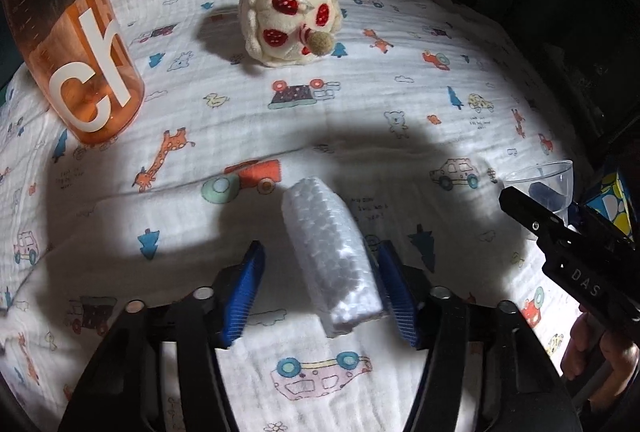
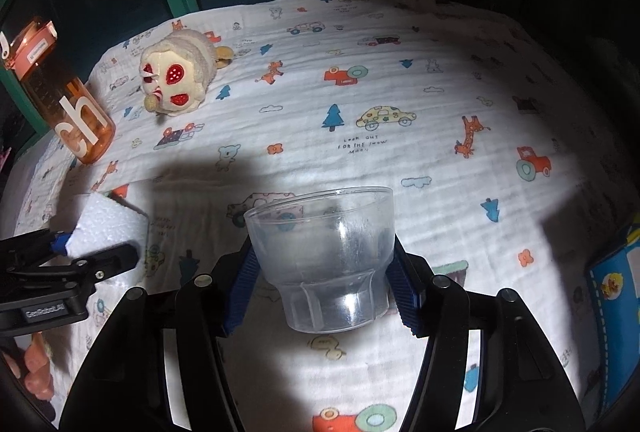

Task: Collect trash
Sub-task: 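Carry the foam block and clear cup over the green wastebasket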

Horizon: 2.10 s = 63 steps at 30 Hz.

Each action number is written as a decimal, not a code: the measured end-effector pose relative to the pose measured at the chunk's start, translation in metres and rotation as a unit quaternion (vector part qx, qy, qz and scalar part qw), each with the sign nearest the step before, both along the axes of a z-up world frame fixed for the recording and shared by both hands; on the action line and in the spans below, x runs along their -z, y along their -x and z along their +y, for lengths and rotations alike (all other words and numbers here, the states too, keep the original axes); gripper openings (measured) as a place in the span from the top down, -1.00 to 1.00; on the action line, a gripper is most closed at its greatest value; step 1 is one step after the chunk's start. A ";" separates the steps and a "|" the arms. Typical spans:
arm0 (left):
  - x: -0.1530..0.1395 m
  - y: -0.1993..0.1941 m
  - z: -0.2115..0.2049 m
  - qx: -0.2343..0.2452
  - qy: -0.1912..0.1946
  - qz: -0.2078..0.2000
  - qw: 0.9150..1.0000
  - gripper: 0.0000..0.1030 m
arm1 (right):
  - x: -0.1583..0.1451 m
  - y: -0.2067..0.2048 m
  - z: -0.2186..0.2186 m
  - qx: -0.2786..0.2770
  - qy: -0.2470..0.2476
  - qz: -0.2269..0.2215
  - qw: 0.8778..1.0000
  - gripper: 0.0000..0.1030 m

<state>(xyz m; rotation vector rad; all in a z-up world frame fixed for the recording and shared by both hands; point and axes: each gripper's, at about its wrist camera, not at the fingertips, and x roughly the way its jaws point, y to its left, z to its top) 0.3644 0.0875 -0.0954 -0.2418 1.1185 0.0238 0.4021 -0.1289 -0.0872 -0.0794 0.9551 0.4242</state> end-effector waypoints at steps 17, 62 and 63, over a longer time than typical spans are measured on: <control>-0.028 0.053 -0.012 0.013 0.033 -0.035 0.999 0.31 | -0.023 0.084 -0.025 0.014 -0.030 0.003 0.999 -0.15; -0.109 0.223 -0.202 0.185 0.089 -0.105 0.973 0.31 | -0.089 0.329 -0.223 0.214 -0.053 -0.060 0.974 -0.15; -0.109 0.224 -0.207 0.190 0.089 -0.105 0.972 0.31 | -0.089 0.331 -0.229 0.219 -0.052 -0.061 0.972 -0.15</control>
